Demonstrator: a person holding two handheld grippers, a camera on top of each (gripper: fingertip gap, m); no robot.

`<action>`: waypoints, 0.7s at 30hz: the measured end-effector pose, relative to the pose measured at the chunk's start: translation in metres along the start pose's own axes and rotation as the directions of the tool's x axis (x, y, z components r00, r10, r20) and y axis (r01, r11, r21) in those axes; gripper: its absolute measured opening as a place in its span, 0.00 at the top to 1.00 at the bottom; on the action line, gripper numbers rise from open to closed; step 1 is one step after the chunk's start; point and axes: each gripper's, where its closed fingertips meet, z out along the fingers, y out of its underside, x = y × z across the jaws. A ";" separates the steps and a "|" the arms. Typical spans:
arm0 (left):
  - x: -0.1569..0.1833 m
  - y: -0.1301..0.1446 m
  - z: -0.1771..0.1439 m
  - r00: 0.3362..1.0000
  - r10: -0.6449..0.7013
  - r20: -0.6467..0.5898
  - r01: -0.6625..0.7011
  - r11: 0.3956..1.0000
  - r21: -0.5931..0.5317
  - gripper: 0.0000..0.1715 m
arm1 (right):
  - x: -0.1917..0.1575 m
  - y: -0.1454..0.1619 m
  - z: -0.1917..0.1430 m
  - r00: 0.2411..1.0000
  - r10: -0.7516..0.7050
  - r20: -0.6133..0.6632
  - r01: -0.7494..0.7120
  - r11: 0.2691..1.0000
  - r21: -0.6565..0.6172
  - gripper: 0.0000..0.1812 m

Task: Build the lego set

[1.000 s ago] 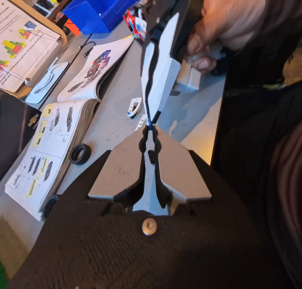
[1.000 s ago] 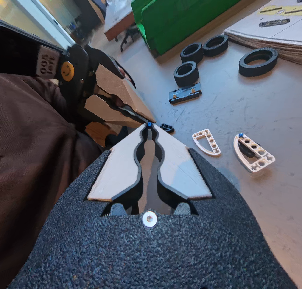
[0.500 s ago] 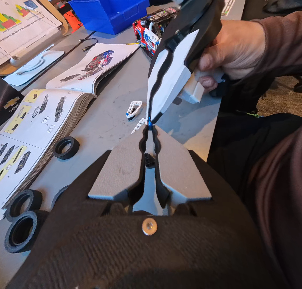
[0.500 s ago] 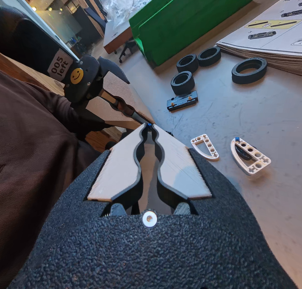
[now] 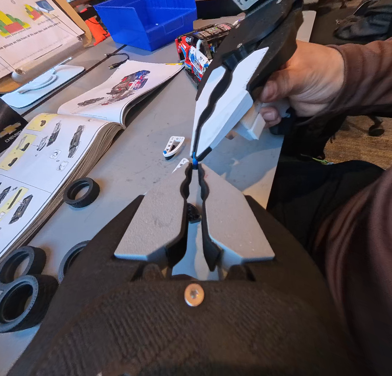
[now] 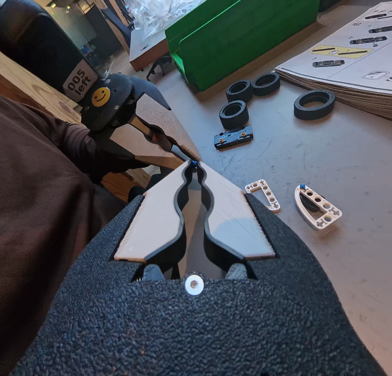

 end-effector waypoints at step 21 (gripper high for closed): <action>-0.007 0.061 -0.008 0.989 -0.129 -0.069 0.102 0.948 -0.302 0.84 | 0.028 0.032 0.007 0.965 -0.219 -0.144 0.172 0.943 -0.286 0.98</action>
